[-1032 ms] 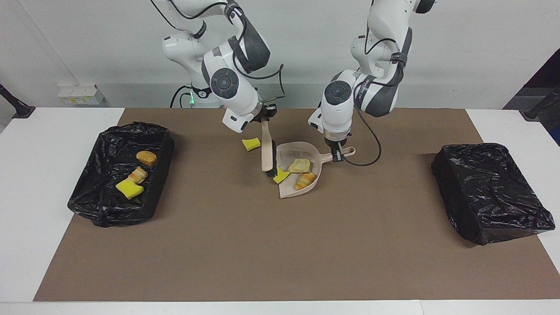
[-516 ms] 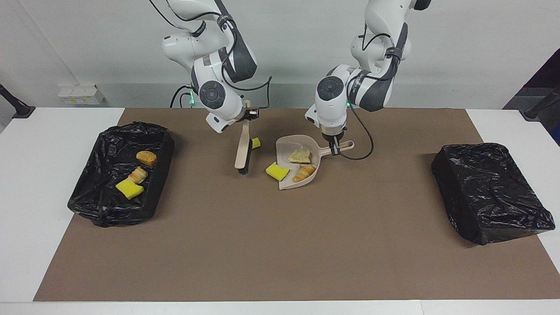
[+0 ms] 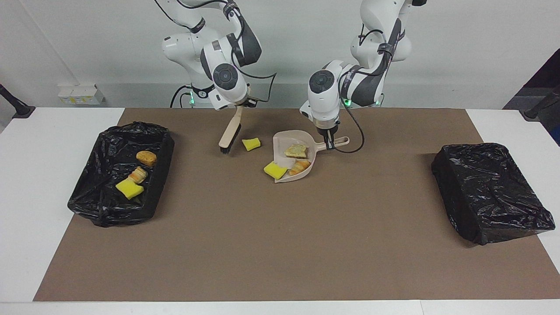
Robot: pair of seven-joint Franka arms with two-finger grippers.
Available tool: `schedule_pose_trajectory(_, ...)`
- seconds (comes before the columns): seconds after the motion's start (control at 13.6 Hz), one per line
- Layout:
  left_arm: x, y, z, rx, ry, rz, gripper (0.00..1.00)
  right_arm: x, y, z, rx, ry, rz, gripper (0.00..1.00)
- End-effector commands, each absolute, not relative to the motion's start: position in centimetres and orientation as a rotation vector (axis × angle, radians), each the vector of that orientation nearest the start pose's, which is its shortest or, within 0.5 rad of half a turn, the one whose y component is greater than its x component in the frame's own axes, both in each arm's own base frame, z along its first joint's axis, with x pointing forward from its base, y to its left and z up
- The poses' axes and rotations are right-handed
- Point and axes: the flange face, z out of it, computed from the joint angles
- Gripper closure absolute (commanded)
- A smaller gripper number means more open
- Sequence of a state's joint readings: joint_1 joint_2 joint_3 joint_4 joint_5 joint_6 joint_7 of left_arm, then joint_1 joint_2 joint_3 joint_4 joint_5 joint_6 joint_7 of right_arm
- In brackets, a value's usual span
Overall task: Sweep and dump trash in bin
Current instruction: 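Push the remaining pieces deeper into the dustpan with the right gripper's brush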
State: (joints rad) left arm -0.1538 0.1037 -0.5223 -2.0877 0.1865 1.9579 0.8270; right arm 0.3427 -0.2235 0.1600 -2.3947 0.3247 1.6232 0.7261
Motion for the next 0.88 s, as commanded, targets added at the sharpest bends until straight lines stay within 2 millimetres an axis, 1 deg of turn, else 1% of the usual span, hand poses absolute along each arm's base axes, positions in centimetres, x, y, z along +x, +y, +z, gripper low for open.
schedule_pose_trajectory(0.0,41.9,-32.1,36.3,-2.098,2.143,0.318,1.00,31.2,23.1,37.3,-3.017,0.550,0.937,1.00)
schedule_pose_trajectory(0.07,41.9,-32.0,36.2,-2.099,2.142,0.320,1.00,30.4,24.7,35.8,-3.044,0.543,0.934,1.00)
schedule_pose_trajectory(0.15,41.9,-31.9,36.2,-2.101,2.140,0.322,1.00,30.4,25.4,34.6,-3.051,0.573,0.914,1.00)
schedule_pose_trajectory(0.22,41.7,-32.1,36.2,-2.095,2.144,0.322,1.00,30.7,25.9,33.0,-3.058,0.574,0.941,1.00)
schedule_pose_trajectory(0.29,41.6,-32.2,36.2,-2.092,2.147,0.320,1.00,31.3,26.3,32.0,-3.061,0.586,0.959,1.00)
schedule_pose_trajectory(0.37,41.7,-32.2,36.2,-2.099,2.147,0.320,1.00,32.1,26.6,30.5,-3.067,0.592,0.963,1.00)
schedule_pose_trajectory(0.44,42.0,-32.2,36.2,-2.112,2.145,0.299,1.00,33.1,27.2,29.8,-3.063,0.605,0.966,1.00)
schedule_pose_trajectory(0.52,42.2,-32.4,36.2,-2.117,2.148,0.268,1.00,34.6,27.5,29.8,-3.047,0.620,0.970,1.00)
schedule_pose_trajectory(0.66,42.2,-32.3,36.3,-2.122,2.144,0.270,1.00,37.2,29.2,30.7,-3.026,0.582,0.936,1.00)
schedule_pose_trajectory(0.74,42.2,-32.3,36.2,-2.124,2.143,0.272,1.00,38.6,29.9,31.2,-3.009,0.539,0.914,1.00)
schedule_pose_trajectory(0.81,42.3,-32.2,36.2,-2.125,2.141,0.273,1.00,39.6,30.5,31.7,-2.995,0.424,0.896,1.00)
